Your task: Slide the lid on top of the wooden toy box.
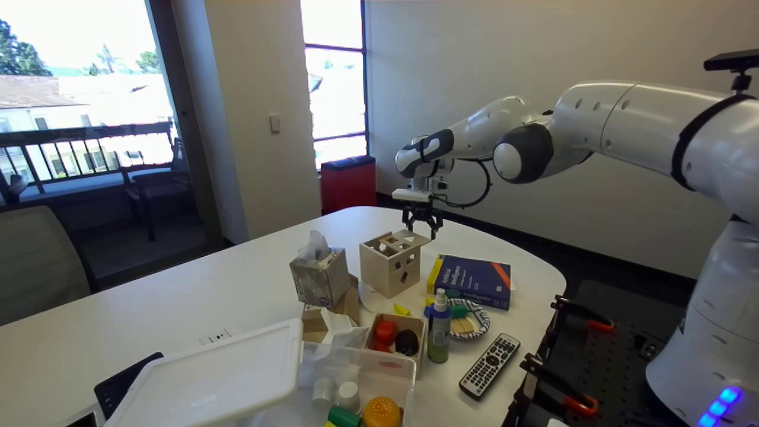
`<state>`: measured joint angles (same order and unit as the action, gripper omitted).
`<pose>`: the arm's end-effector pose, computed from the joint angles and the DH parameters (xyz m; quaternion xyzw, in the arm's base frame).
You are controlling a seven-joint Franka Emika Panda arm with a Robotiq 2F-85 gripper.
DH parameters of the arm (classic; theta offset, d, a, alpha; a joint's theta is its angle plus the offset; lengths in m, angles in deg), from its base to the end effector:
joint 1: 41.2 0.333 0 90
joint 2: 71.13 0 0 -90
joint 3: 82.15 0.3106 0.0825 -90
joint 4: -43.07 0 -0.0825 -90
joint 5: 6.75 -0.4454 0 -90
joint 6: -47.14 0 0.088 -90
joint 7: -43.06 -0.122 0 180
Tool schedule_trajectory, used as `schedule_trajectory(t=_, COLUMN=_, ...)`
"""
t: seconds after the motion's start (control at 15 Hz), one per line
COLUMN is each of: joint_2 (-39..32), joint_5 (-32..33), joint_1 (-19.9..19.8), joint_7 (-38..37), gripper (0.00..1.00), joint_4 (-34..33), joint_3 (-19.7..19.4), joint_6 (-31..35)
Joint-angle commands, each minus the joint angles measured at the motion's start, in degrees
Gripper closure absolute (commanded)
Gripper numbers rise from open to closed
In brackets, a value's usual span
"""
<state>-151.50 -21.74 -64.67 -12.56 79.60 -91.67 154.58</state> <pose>0.7356 -0.3706 0.0456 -0.7222 0.6863 0.0841 0.0181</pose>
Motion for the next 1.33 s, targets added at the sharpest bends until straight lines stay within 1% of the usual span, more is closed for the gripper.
schedule_trajectory(t=0.0, joint_2=0.1, joint_5=1.6, joint_1=1.9, joint_7=-2.1, gripper=0.00, joint_4=-1.1, joint_3=-1.0, joint_6=-2.1)
schedule_trajectory(t=0.33, joint_2=0.4, joint_5=1.7, joint_1=2.6, joint_7=-1.4, gripper=0.00, joint_4=-0.9, joint_3=-0.8, joint_6=-2.2)
schedule_trajectory(t=0.8, joint_2=0.5, joint_5=0.4, joint_1=1.6, joint_7=0.8, gripper=0.00, joint_4=-0.7, joint_3=1.0, joint_6=-3.7)
schedule_trajectory(t=1.27, joint_2=0.9, joint_5=0.2, joint_1=1.7, joint_7=1.3, gripper=0.00, joint_4=-0.3, joint_3=2.5, joint_6=-4.7)
